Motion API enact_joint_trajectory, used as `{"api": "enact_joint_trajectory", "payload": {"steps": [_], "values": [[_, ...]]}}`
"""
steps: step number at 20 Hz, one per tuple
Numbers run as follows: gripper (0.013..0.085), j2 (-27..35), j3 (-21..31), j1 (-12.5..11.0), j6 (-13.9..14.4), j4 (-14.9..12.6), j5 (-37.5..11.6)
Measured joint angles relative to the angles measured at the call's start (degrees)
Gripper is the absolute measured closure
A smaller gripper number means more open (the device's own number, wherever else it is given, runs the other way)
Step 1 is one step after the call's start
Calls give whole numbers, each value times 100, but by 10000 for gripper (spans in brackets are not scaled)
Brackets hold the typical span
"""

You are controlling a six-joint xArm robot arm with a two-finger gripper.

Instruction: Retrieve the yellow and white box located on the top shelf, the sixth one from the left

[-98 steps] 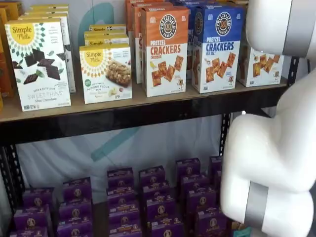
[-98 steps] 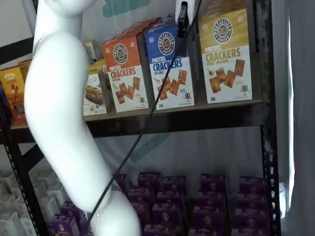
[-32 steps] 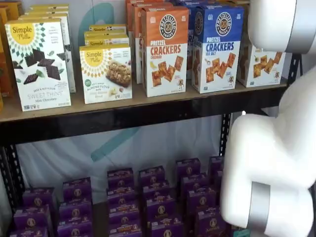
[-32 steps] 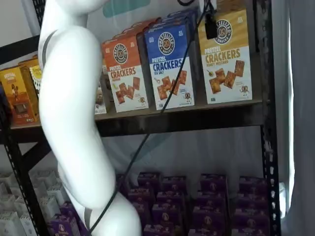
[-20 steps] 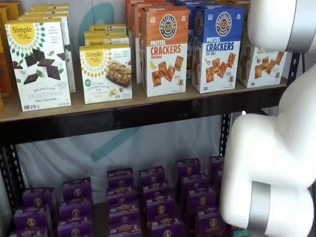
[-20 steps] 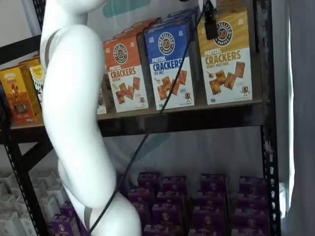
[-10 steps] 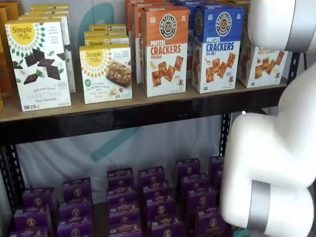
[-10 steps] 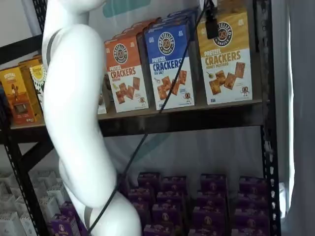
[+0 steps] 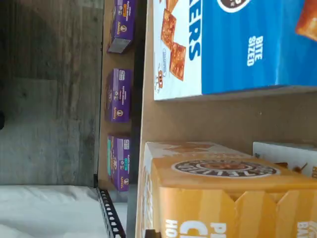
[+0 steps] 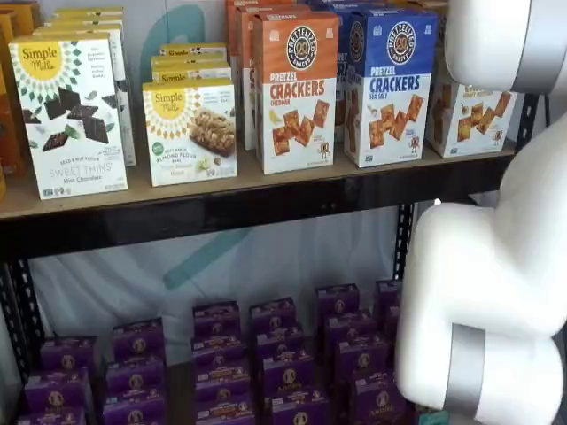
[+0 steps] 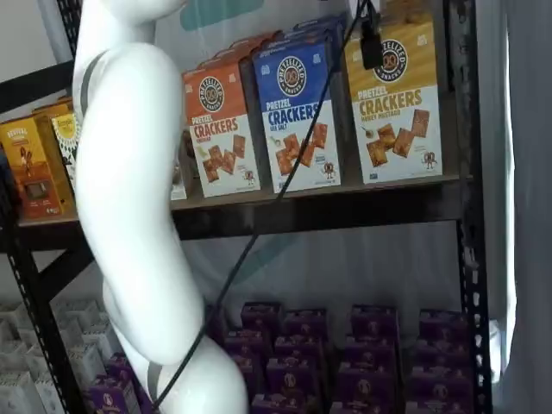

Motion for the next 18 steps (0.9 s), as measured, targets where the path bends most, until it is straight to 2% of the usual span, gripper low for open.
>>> {"api": "enact_joint_trajectory", "payload": {"steps": [10,12,18], "values": [[330,16,-7,6,11,24,-17],[410,19,-16,2,9,24,-13],[410,-10,-3,-35,-38,20,-51]]}}
